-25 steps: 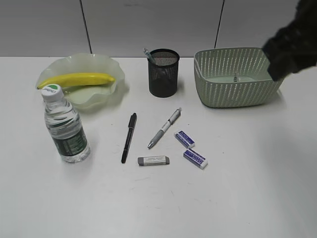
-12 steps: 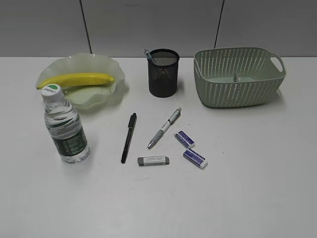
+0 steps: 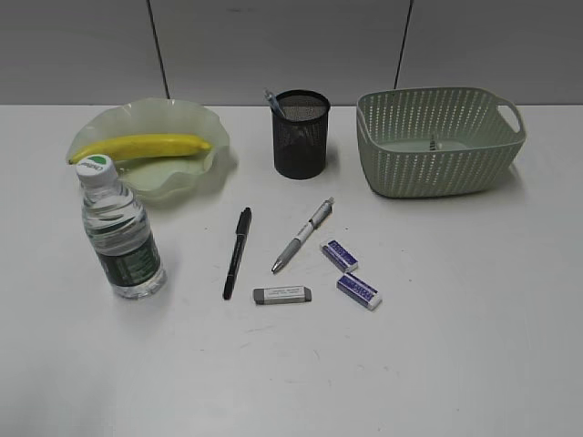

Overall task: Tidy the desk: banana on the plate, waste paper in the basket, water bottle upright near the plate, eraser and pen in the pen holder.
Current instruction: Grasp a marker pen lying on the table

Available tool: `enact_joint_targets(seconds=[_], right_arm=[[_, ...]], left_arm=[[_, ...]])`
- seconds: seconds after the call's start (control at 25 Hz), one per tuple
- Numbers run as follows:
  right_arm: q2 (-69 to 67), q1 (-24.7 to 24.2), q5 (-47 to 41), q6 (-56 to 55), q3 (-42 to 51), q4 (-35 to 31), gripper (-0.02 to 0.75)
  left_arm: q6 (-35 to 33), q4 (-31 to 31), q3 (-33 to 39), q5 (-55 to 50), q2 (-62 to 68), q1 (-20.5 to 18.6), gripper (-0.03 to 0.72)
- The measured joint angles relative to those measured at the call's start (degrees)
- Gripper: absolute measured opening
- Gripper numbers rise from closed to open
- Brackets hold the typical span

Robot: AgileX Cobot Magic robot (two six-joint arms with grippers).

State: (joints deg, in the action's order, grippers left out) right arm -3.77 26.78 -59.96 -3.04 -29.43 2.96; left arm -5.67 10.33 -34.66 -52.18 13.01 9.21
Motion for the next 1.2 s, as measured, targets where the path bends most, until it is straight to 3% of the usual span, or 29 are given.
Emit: enact_joint_targets(seconds=[0.16,0.44,0.76,0.92,1.2], right_arm=[[3.8,0.0,0.1,0.1,0.1,0.0,0.308],[4.2,0.0,0.1,0.1,0.2,0.0,0.308],[4.2,0.0,0.1,0.2,0.2,0.0,0.308],[4.2,0.0,0.1,0.2,0.2,0.0,0.308],[4.2,0.0,0.2,0.3,0.2,0.0,0.307]], left_arm=[[-5.2,9.1,-6.4,5.6,13.5,0.0,0.435],[-9.8,18.5,-22.5,8.0,42.9,1.6,0.435],[-9.9,20.5,-38.2,12.4,69.6,13.0,0.435],[-7.5,18.2,-43.8,13.5,80.6,18.4,0.435],[11.0,0.2,-55.6,6.3,96.1,24.1,0.435]])
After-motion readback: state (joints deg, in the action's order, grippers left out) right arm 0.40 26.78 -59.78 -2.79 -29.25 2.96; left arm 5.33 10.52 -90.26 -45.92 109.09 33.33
